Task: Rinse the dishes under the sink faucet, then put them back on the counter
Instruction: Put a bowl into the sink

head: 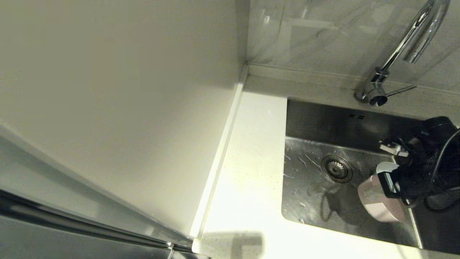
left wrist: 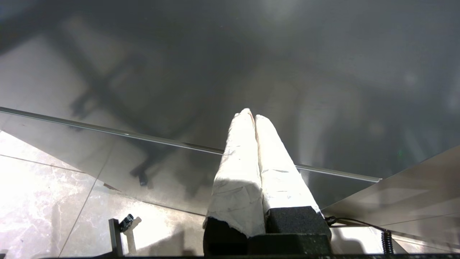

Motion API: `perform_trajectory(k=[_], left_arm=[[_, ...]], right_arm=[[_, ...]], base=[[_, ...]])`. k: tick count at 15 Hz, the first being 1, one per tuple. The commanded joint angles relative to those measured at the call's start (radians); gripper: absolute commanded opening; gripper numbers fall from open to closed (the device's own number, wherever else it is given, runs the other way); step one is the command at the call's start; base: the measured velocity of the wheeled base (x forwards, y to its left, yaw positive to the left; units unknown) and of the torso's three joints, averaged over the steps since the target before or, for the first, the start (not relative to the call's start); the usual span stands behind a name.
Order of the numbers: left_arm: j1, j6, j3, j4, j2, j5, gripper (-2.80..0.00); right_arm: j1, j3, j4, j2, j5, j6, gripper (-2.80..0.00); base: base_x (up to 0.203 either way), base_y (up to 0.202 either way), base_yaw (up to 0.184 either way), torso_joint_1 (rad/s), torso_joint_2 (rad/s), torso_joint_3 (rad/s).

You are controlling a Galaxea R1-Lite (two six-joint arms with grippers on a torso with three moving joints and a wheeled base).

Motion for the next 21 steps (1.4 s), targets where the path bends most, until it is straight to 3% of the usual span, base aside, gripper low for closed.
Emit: perform_trajectory(k=[1, 6, 12, 16, 21], left_arm=[[0.000, 0.000, 0.003, 0.000, 0.000, 0.000, -2.80], [0.000, 0.000, 0.003, 0.000, 0.000, 0.000, -2.80], [0.000, 0.000, 0.003, 0.000, 0.000, 0.000, -2.80], [0.000, 0.000, 0.003, 0.000, 0.000, 0.000, -2.80], [0.000, 0.000, 0.003, 0.000, 0.000, 0.000, -2.80]], right_arm=[[0.091, -0.042, 0.001, 0.003, -0.019, -0.002, -2.80], [0.261, -0.071, -0.142, 0.065, -0.282, -0.003, -2.80], [0.277, -0.093, -0.460, 0.171, -0.557, -0.001, -2.80], [0.243, -0.091, -0.552, 0.268, -0.610, 0.002, -2.80], [0.184, -0.192, -0.552, 0.334, -0.613, 0.000, -2.80]], base=[[0.000, 0.000, 0.000, 0.000, 0.00, 0.000], [0.000, 0.000, 0.000, 0.000, 0.00, 0.000], [0.000, 0.000, 0.000, 0.000, 0.00, 0.000], [0.000, 0.000, 0.000, 0.000, 0.00, 0.000], [0.000, 0.000, 0.000, 0.000, 0.00, 0.000]])
